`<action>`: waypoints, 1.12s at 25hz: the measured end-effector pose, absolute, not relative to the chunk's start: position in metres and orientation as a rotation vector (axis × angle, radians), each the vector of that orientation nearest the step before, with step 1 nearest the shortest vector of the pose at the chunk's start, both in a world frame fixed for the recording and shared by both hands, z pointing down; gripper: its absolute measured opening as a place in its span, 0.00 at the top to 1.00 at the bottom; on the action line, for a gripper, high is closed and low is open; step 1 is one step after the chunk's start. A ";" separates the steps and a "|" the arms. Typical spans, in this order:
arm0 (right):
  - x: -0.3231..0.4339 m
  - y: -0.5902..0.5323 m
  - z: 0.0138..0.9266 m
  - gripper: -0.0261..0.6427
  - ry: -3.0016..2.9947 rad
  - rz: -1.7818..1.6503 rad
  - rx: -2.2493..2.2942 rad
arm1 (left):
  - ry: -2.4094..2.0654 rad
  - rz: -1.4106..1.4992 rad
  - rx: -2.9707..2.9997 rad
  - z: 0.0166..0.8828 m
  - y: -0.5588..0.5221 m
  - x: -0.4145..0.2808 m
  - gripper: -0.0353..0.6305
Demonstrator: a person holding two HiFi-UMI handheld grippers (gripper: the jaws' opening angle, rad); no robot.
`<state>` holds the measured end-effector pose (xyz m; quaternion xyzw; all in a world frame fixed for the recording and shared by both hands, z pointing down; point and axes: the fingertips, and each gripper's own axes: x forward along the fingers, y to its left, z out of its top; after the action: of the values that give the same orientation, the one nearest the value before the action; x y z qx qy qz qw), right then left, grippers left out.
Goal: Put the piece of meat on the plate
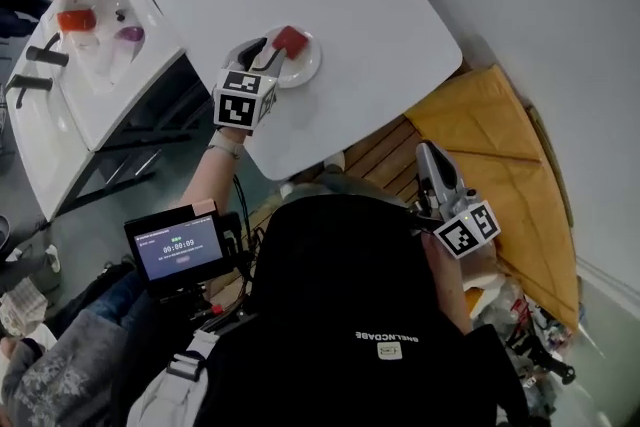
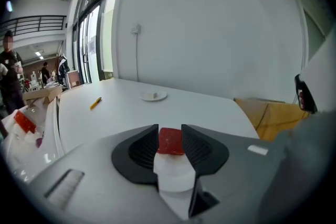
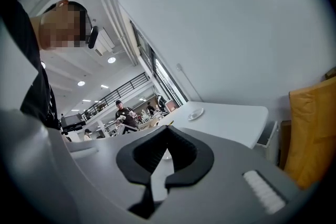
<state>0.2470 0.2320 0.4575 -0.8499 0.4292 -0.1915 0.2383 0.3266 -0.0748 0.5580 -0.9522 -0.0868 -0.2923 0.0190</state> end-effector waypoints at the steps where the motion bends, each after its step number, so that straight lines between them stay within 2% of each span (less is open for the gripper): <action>1: 0.245 0.228 0.456 0.95 1.191 -0.524 -2.320 | -0.263 -0.883 -2.982 0.551 -0.078 0.321 0.74; 4: 0.233 0.220 0.444 0.95 1.255 -0.522 -2.294 | -0.230 -0.797 -3.062 0.521 -0.083 0.296 0.87; 6: 0.228 0.213 0.432 0.95 1.312 -0.527 -2.273 | -0.200 -0.746 -3.090 0.499 -0.084 0.280 0.92; 16: 0.245 0.130 0.473 0.95 1.587 -0.596 -2.072 | -0.138 -0.655 -3.303 0.507 -0.115 0.227 0.92; 21: 0.208 0.095 0.430 0.95 1.789 -0.611 -1.948 | -0.050 -0.507 -3.333 0.441 -0.107 0.153 0.92; 28: 0.182 0.026 0.448 0.95 1.967 -0.622 -1.792 | 0.110 -0.392 -3.408 0.435 -0.121 0.095 0.92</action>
<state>0.1824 0.0260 0.4480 -0.6421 0.7048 -0.2229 0.2033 0.0952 -0.1210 0.4350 -0.9824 0.0317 -0.1131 -0.1449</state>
